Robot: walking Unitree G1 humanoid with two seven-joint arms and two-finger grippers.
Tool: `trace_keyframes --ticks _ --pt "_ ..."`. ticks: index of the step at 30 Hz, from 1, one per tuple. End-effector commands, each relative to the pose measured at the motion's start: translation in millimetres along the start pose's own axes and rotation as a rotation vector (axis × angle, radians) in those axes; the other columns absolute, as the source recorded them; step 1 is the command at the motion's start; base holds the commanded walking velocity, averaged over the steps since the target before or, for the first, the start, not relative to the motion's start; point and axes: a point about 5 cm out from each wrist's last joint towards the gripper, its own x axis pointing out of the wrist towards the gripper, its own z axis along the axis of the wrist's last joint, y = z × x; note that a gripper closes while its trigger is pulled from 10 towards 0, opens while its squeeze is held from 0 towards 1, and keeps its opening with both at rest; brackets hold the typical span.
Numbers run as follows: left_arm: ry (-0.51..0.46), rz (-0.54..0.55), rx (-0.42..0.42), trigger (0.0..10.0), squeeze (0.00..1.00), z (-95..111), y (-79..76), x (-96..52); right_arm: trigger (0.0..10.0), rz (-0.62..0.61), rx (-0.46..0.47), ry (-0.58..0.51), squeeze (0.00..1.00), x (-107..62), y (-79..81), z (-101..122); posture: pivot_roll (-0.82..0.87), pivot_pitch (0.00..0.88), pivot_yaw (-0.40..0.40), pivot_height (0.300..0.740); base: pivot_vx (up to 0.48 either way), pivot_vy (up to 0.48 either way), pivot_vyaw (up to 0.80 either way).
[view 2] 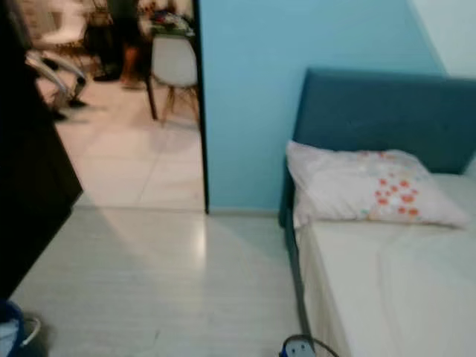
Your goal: Clean up the room
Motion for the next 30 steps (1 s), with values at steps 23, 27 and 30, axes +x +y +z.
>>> trace_keyframes --ticks 23,27,30 --pt "-0.104 0.036 -0.017 10.0 0.00 30.6 9.9 1.1 10.0 -0.047 0.056 -0.009 0.00 -0.9 -7.0 -1.8 0.05 0.000 -0.070 0.740 0.000 0.000 0.77" --pt "-0.157 0.049 -0.003 10.0 0.00 44.4 14.5 0.7 10.0 -0.047 0.064 -0.009 0.00 -1.1 -8.2 -2.1 0.05 0.000 -0.066 0.740 0.000 0.000 0.77" --pt "-0.189 0.090 -0.013 10.0 0.00 50.5 16.9 0.1 10.0 -0.046 0.068 -0.008 0.00 -1.1 -8.7 -1.6 0.05 0.000 -0.062 0.740 0.000 0.000 0.77"
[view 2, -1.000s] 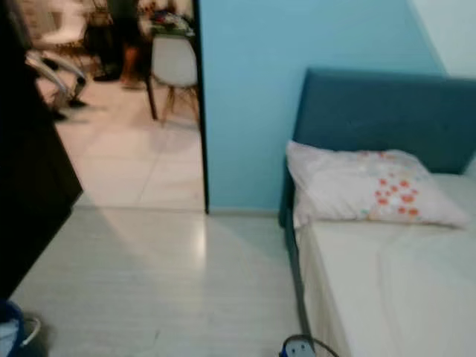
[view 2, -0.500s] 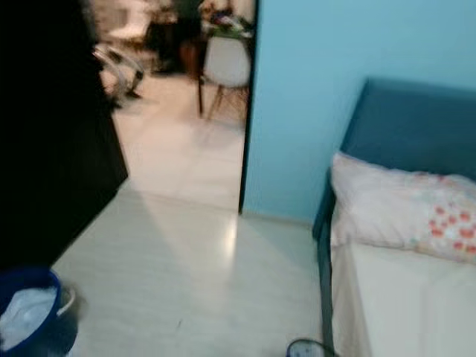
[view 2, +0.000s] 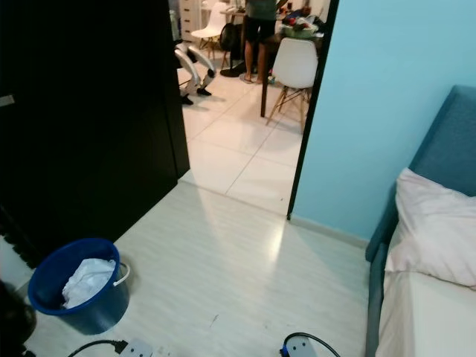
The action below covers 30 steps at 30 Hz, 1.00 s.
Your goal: Clean up the room
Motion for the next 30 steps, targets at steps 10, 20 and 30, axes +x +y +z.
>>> trace_keyframes --ticks 10,20,30 --pt "-0.056 0.034 -0.071 10.0 0.00 5.3 -0.6 -0.3 10.0 -0.001 0.015 -0.028 0.00 1.0 0.1 14.0 0.05 0.000 -0.067 0.740 0.000 0.000 0.77" --pt "-0.038 -0.065 -0.213 10.0 0.00 -1.0 -9.9 -1.3 10.0 0.004 0.008 -0.031 0.00 1.1 0.6 15.0 0.05 0.000 -0.068 0.740 0.000 0.000 0.77" --pt "-0.038 -0.081 -0.237 10.0 0.00 -2.4 -8.8 -1.6 10.0 0.007 0.005 -0.031 0.00 1.1 0.5 15.3 0.05 0.000 -0.067 0.740 0.000 0.000 0.77"
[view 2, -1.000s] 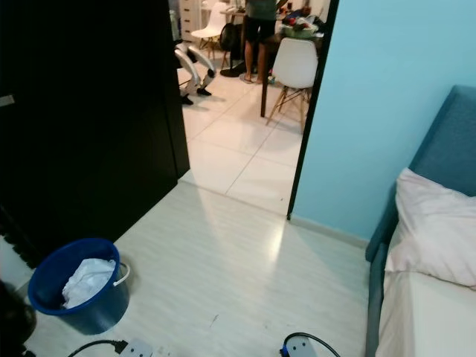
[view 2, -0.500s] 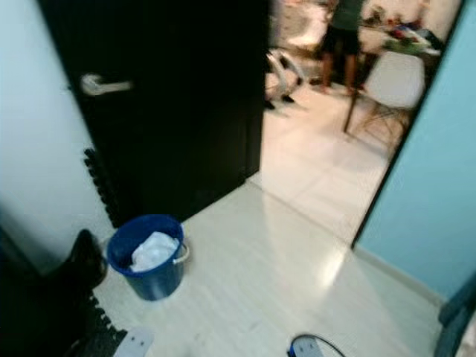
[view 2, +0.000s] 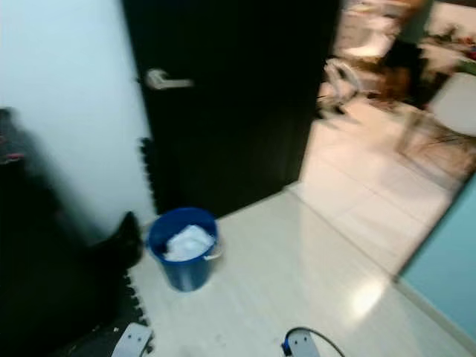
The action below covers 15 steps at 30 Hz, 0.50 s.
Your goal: Clean up the room
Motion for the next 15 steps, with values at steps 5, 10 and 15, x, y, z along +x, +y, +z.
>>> trace_keyframes --ticks 5,10,15 --pt "0.010 -0.021 -0.006 10.0 0.00 -0.7 -3.4 0.3 10.0 0.004 0.001 0.010 0.00 0.0 1.0 -2.3 0.05 0.000 -0.068 0.740 0.000 0.000 0.77" --pt "0.009 -0.033 -0.013 10.0 0.00 0.5 -7.3 0.8 10.0 0.004 -0.001 0.010 0.00 -0.1 0.6 -2.1 0.05 0.000 -0.069 0.740 0.000 0.000 0.77" --pt "0.009 -0.041 -0.017 10.0 0.00 0.9 -9.3 1.1 10.0 0.004 -0.001 0.010 0.00 -0.1 0.3 -2.2 0.05 0.000 -0.070 0.740 0.000 0.000 0.77"
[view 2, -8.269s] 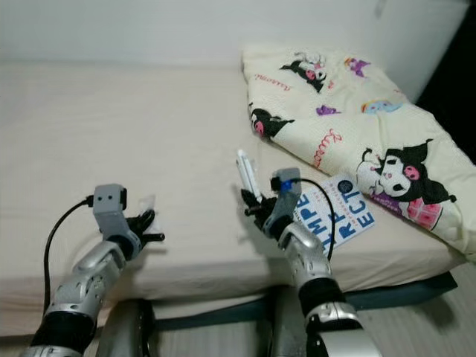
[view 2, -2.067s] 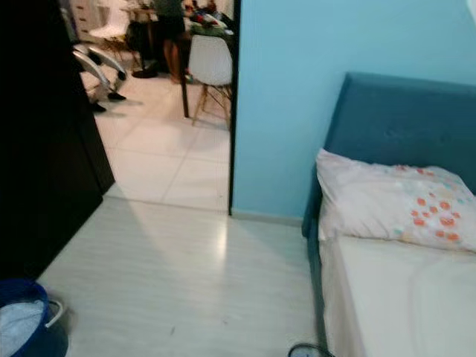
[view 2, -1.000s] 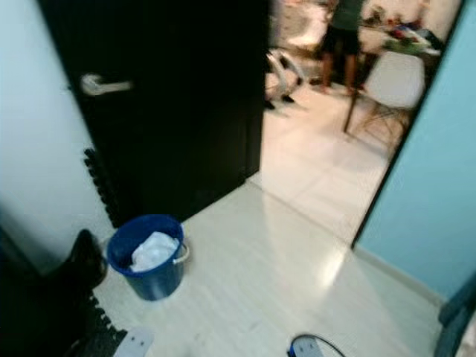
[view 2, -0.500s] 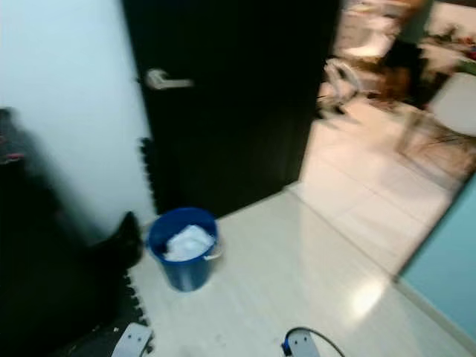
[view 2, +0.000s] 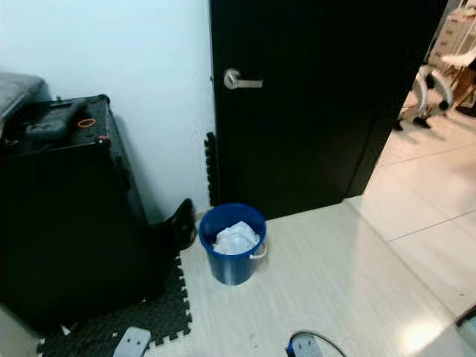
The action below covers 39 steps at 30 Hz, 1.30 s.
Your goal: Clean up the room
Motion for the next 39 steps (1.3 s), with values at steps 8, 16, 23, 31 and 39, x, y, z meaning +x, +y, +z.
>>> trace_keyframes --ticks 8,16,23,31,39 --pt "0.043 -0.014 -0.024 10.0 0.00 -12.7 -0.2 -2.5 10.0 0.001 0.046 -0.028 0.00 0.8 2.4 8.9 0.04 0.000 -0.072 0.740 0.090 0.000 0.32" --pt "0.029 -0.016 -0.035 10.0 0.00 -10.5 3.1 -2.6 10.0 0.003 0.037 -0.023 0.00 0.8 2.5 8.6 0.05 0.000 -0.074 0.740 0.304 0.000 0.00" --pt "-0.019 -0.016 -0.046 10.0 0.00 3.6 3.9 0.1 10.0 -0.002 0.039 -0.019 0.00 0.8 2.7 7.9 0.05 0.000 -0.074 0.740 0.324 0.000 0.00" --pt "-0.082 -0.026 -0.036 10.0 0.00 26.1 2.4 3.8 10.0 -0.011 0.037 -0.004 0.00 0.9 2.7 6.2 0.05 0.000 -0.070 0.740 0.327 0.000 -0.40" --pt "-0.177 -0.059 -0.039 10.0 0.00 54.2 2.2 5.8 10.0 -0.014 0.037 0.002 0.00 0.8 2.5 5.5 0.05 0.000 -0.068 0.740 0.336 0.000 -0.80"
